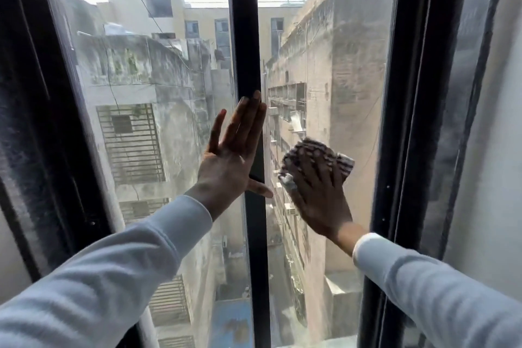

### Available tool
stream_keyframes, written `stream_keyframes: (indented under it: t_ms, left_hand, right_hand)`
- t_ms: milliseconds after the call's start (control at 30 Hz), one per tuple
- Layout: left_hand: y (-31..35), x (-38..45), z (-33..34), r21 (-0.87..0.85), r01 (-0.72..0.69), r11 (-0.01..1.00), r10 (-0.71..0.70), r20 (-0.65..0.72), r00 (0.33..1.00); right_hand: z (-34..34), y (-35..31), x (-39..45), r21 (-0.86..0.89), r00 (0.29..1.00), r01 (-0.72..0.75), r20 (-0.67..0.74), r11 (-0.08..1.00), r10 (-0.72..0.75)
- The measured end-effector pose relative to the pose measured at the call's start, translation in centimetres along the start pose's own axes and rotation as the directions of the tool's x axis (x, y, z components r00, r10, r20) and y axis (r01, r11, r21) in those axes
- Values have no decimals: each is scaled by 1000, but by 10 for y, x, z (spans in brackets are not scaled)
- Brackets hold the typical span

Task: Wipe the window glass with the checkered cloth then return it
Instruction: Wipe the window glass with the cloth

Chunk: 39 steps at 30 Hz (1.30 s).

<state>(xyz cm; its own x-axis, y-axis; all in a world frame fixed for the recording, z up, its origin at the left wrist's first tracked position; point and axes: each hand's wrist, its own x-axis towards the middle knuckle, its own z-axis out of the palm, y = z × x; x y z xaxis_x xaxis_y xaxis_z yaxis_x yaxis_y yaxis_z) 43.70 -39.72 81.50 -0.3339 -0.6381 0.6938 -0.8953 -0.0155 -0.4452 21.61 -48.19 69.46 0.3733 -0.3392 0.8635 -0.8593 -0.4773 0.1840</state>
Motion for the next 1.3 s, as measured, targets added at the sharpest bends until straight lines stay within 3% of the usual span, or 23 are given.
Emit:
stream_keyframes:
  t_ms: [67,133,200,233,267,333,400,433,467,533,600,633,700,767,800,867,933,967,1100,1133,1200,1267,1300]
  left_hand:
    - [0,-1,-2,-10,1,1000,-1,11,1000]
    - [0,-2,-3,-2,2,1000,-2,10,1000]
    - [1,-2,-5,25,10,1000,-11,8,1000]
    - [3,-2,-5,32,17,999,-17,7,1000]
    - [4,-2,-6,28,22,999,-22,13,1000]
    - [5,-1,-7,9,25,1000,-25,38,999]
    - [4,0,-9,-12,16,1000,-15,50,999]
    - [3,-1,-8,-19,14,1000,-13,48,999]
    - [2,-1,-8,-16,14,1000,-13,48,999]
    - [1,-3,-8,13,13,1000,-14,63,998]
    - [3,-2,-7,33,19,999,-21,67,998]
    - [4,-2,-7,30,24,999,-26,69,997]
    - [5,-2,-7,28,35,999,-37,65,997]
    - [4,-4,-7,30,28,999,-29,52,998]
    - [4,-5,-7,29,23,999,-24,47,999]
    - [3,-8,-6,44,30,999,-31,40,999]
    - [3,-8,-8,54,38,998,-40,37,999]
    - [4,-8,-9,63,41,997,-42,26,999]
    - [13,-15,-19,102,100,990,-102,11,995]
    - [13,-23,-18,67,108,992,-106,-23,994]
    - [15,-44,-12,-283,73,956,-93,-57,994]
    - [24,-71,-10,-684,146,715,-190,11,982]
    - [31,-85,-12,-812,232,535,-267,99,959]
  right_hand:
    - [-19,26,56,-160,987,153,-21,975,-158]
    - [-29,49,88,-95,971,-160,-193,982,140]
    - [-24,24,71,125,762,-588,-248,800,598]
    - [-15,0,53,157,726,-636,-211,756,655]
    - [-7,-26,35,120,796,-582,-117,804,594]
    - [3,-40,28,42,978,-209,-5,977,209]
    - [-16,-9,71,-138,993,105,-33,985,-111]
    - [-22,9,93,-202,987,122,-83,972,-141]
    - [-27,23,107,-208,980,21,-191,978,-62]
    - [-32,17,101,-37,878,-381,-327,924,349]
    - [-15,-25,61,148,710,-659,-201,737,675]
    - [-6,-49,39,120,754,-640,-92,759,650]
    - [1,-55,30,60,952,-304,11,951,304]
    - [-16,-18,70,-119,996,83,-2,989,-84]
    - [-24,3,90,-218,990,131,-23,967,-139]
    - [-36,34,112,-210,977,-142,-189,967,103]
    - [-36,20,90,-7,820,-543,-220,840,528]
    - [-30,3,69,40,762,-623,-196,781,617]
    - [-35,-30,12,52,831,-555,0,830,556]
    - [-48,-30,15,143,795,-604,34,784,606]
    - [-78,-30,36,460,672,-702,178,543,719]
    - [-116,-41,52,750,590,-660,480,45,649]
    - [-132,-49,53,774,569,-606,582,-182,580]
